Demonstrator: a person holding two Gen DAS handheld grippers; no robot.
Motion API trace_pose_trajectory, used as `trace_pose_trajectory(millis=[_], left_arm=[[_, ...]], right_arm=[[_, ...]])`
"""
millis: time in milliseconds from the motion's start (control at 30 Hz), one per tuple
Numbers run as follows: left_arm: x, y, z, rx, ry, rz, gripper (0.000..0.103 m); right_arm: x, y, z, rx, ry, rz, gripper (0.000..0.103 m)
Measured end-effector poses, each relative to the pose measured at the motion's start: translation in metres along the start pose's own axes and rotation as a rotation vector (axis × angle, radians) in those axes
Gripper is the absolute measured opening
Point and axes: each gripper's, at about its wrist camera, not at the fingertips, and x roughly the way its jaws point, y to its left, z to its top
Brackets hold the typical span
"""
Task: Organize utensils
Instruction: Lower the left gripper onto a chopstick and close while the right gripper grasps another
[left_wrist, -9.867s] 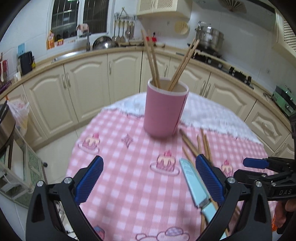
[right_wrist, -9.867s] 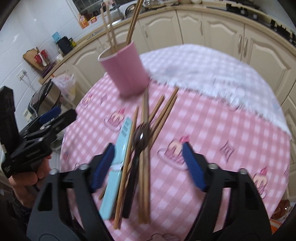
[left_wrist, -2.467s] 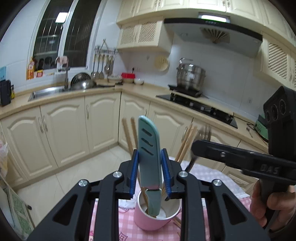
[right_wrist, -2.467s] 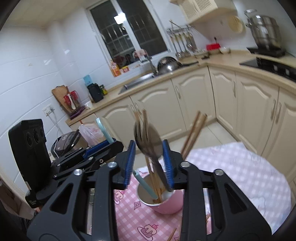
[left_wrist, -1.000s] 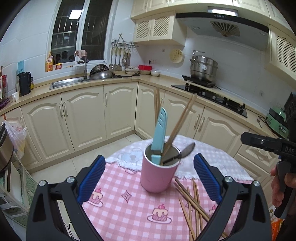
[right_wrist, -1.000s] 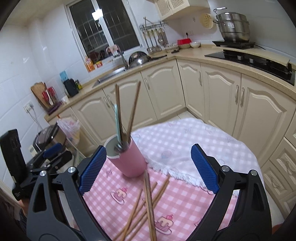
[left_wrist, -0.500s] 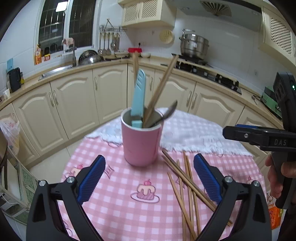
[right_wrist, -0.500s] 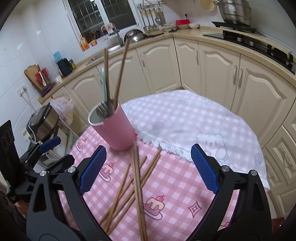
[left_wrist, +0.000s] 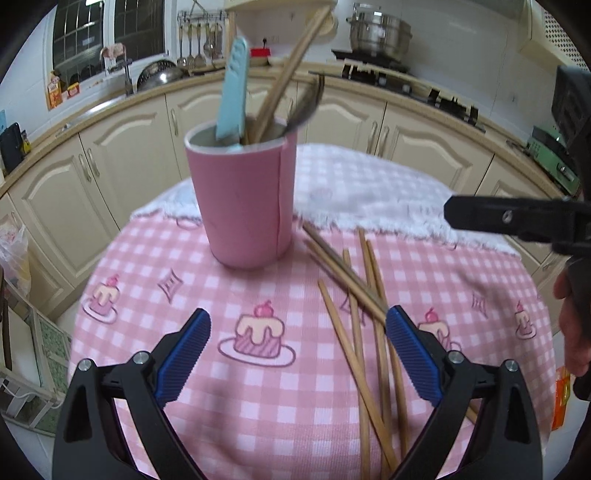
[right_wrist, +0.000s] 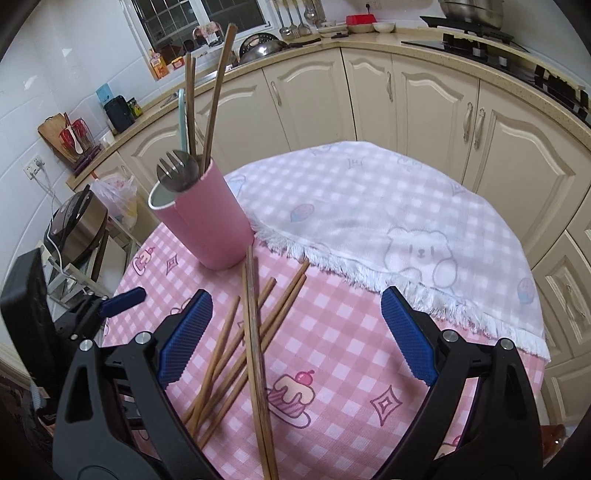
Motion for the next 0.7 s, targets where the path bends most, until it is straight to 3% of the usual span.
trace_pose_trajectory(millis=[67,233,333,433,500,600,700], left_arm=[[0.007,-0.003,-0.004,0.003,0.022,0.002,0.091],[0.027,-0.005,-0.013,0.001,0.093,-0.005,0.068],[0.031,-0.005,-0.017,-0.005,0.104,-0.021,0.059],[0.03,-0.007,-0.018,0.007,0.104,-0.033,0.043],[0.029,-0.008,-0.018,0.017,0.102,-0.035,0.034],[0.029,-0.008,-0.017,0.017,0.107,-0.057,0.021],[0.028,-0.007,-0.017,0.019,0.108,-0.073,0.011]], right_arm=[[0.004,0.0,-0.002,-0.005,0.011,-0.003,0.091],[0.016,0.001,-0.008,-0.04,0.063,-0.013,0.091],[0.027,0.007,-0.014,-0.088,0.108,-0.023,0.089],[0.041,0.014,-0.019,-0.138,0.158,-0.019,0.074],[0.049,0.018,-0.021,-0.162,0.184,-0.028,0.056],[0.058,0.023,-0.024,-0.188,0.215,-0.017,0.046],[0.059,0.026,-0.025,-0.196,0.218,0.003,0.043]])
